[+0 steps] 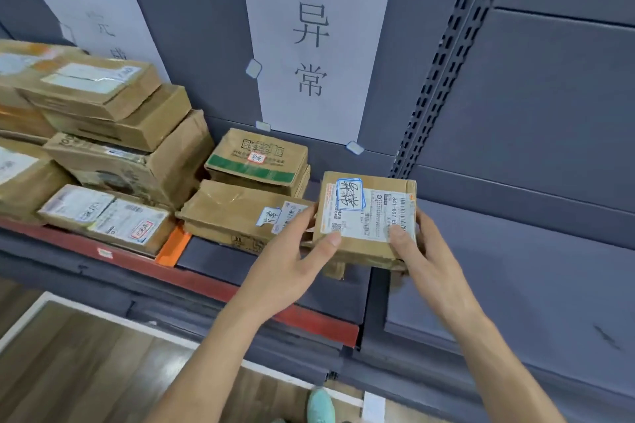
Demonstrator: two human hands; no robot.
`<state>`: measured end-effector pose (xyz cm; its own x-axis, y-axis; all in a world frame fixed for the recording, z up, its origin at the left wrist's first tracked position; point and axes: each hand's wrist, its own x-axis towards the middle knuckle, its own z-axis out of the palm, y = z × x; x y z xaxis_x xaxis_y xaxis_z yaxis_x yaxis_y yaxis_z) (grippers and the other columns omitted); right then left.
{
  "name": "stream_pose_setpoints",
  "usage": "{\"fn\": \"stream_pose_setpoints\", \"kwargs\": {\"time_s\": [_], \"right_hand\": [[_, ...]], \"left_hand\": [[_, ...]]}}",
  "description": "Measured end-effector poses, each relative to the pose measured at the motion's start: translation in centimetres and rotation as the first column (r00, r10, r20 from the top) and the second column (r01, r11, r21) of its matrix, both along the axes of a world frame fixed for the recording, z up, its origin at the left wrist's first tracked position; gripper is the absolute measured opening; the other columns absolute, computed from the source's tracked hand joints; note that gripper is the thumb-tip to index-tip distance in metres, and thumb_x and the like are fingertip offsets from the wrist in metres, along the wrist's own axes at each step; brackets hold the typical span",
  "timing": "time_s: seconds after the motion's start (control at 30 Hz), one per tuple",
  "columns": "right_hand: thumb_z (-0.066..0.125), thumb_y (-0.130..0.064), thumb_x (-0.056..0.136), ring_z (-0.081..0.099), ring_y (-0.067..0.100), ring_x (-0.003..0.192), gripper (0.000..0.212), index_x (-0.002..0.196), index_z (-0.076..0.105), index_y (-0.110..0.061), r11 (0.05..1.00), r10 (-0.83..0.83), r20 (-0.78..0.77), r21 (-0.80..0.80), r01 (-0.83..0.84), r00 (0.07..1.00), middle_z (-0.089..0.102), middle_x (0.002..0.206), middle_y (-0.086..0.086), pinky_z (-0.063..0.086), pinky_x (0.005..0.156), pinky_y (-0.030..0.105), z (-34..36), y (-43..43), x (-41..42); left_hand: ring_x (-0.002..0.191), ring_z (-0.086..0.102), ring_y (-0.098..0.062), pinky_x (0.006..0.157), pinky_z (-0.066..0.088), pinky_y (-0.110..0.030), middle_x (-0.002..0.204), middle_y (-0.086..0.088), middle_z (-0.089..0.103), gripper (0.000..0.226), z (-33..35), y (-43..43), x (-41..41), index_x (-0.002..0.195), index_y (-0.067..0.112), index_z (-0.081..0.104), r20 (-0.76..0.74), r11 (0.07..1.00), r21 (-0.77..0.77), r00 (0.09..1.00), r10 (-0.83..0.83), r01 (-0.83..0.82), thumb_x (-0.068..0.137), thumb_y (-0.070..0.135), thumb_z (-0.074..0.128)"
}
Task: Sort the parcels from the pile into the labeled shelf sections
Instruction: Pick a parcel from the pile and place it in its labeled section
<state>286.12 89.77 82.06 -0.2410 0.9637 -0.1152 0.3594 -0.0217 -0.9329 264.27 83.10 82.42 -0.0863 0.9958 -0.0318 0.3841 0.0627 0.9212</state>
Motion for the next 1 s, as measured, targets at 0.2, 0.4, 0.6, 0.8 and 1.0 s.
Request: {"fn": "stream_pose_setpoints", "kwargs": {"time_s": [0.2, 0.4, 0.6, 0.8, 1.0], "right_hand": [[0.053, -0.063, 0.096, 0.062, -0.006, 0.111, 0.047, 0.140, 0.039, -0.057, 1.000, -0.021, -0.020, -0.024, 0.021, 1.000, 0.063, 0.122, -0.035, 0.051, 0.102, 0.045, 0.1, 3.7, -0.7], [0.051, -0.061, 0.097, 0.062, -0.005, 0.113, 0.049, 0.143, 0.037, -0.053, 1.000, -0.012, -0.026, -0.029, 0.011, 1.000, 0.064, 0.119, -0.036, 0.049, 0.105, 0.044, 0.0, 7.4, -1.6], [0.046, -0.059, 0.100, 0.056, -0.013, 0.114, 0.047, 0.146, 0.035, -0.051, 0.999, -0.030, 0.000, -0.032, 0.030, 1.000, 0.059, 0.123, -0.041, 0.046, 0.105, 0.037, -1.4, 9.5, -2.2], [0.040, -0.055, 0.103, 0.055, -0.004, 0.119, 0.042, 0.145, 0.036, -0.050, 0.987, -0.147, 0.033, -0.064, 0.149, 0.989, 0.056, 0.114, -0.048, 0.046, 0.098, 0.036, -3.7, 11.2, -3.7], [0.039, -0.053, 0.104, 0.052, -0.022, 0.103, 0.033, 0.136, 0.041, -0.050, 0.973, -0.185, 0.104, -0.119, 0.197, 0.977, 0.054, 0.107, -0.053, 0.041, 0.088, 0.023, -6.5, 11.9, -5.1]], "left_hand": [[0.126, 0.047, 0.019, 0.101, 0.041, -0.022, 0.134, 0.046, 0.052, 0.036, 0.7, 4.5, -0.9, 0.130, 0.075, 0.035, -0.061, 0.999, -0.040, 0.998, -0.015, 0.013, 0.102, 0.060, 0.051], [0.116, 0.043, 0.031, 0.084, 0.038, -0.002, 0.125, 0.056, 0.048, 0.036, 0.9, 8.5, -1.4, 0.116, 0.086, 0.031, -0.079, 0.998, -0.066, 0.997, -0.013, 0.007, 0.102, 0.058, 0.049], [0.115, 0.047, 0.027, 0.084, 0.037, 0.002, 0.122, 0.053, 0.052, 0.033, 0.1, 11.3, -1.7, 0.121, 0.077, 0.037, -0.095, 0.996, -0.088, 0.995, -0.042, 0.033, 0.105, 0.050, 0.049], [0.143, 0.039, -0.004, 0.113, 0.041, -0.034, 0.162, 0.021, 0.033, 0.065, -1.5, 12.9, -3.0, 0.159, 0.041, 0.021, -0.360, 0.992, -0.125, 0.932, -0.044, -0.002, 0.103, 0.054, 0.049], [0.138, 0.044, -0.010, 0.109, 0.041, -0.031, 0.156, 0.012, 0.042, 0.060, -3.4, 12.8, -5.0, 0.159, 0.035, 0.029, -0.527, 0.999, -0.046, 0.849, -0.047, 0.027, 0.104, 0.047, 0.049]]}}
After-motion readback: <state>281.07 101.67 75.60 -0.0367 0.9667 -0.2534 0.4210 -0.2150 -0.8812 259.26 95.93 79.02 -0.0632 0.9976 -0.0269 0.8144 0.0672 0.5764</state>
